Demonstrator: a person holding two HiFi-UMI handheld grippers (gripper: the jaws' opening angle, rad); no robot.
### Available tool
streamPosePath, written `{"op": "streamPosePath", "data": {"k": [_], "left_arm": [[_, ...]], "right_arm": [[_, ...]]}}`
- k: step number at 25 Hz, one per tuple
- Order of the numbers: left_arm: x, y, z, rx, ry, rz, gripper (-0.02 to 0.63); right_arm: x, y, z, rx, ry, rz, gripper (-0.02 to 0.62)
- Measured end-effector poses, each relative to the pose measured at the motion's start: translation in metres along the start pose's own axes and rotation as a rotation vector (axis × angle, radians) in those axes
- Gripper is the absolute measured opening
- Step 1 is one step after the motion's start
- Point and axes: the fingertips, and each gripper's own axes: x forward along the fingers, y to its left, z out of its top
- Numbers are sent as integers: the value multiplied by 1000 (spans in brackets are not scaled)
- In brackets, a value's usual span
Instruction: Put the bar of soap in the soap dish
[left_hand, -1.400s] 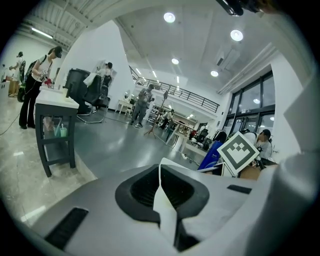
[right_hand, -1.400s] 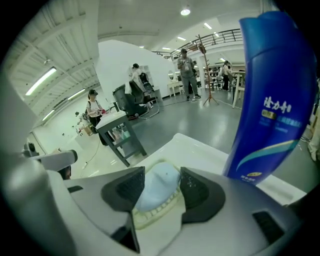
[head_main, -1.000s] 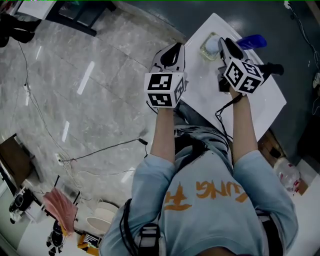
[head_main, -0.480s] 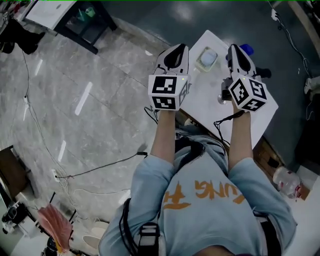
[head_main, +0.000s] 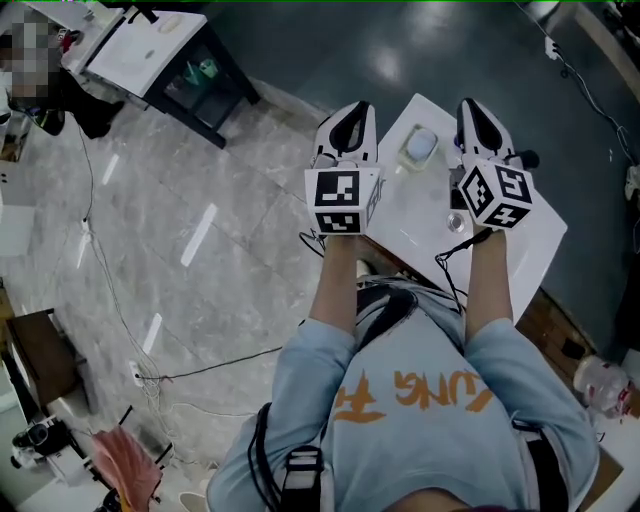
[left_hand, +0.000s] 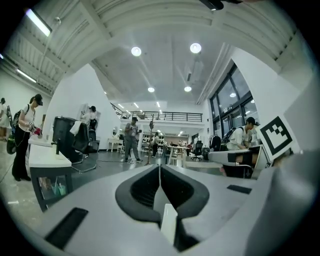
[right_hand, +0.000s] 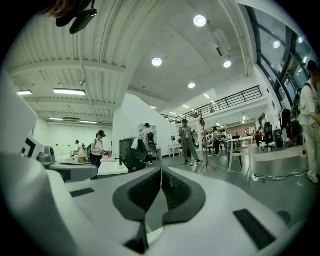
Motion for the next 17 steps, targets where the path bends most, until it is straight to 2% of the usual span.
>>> {"op": "streamPosePath", "data": {"k": [7,17], "left_arm": [[-11,-6,-14,-19,19,11,31],[-14,14,-22,-44,21,19,31]], "right_arm": [[-9,-2,-10,-11,20,4,31],[2,15,-15,-73,25,19,31]]}}
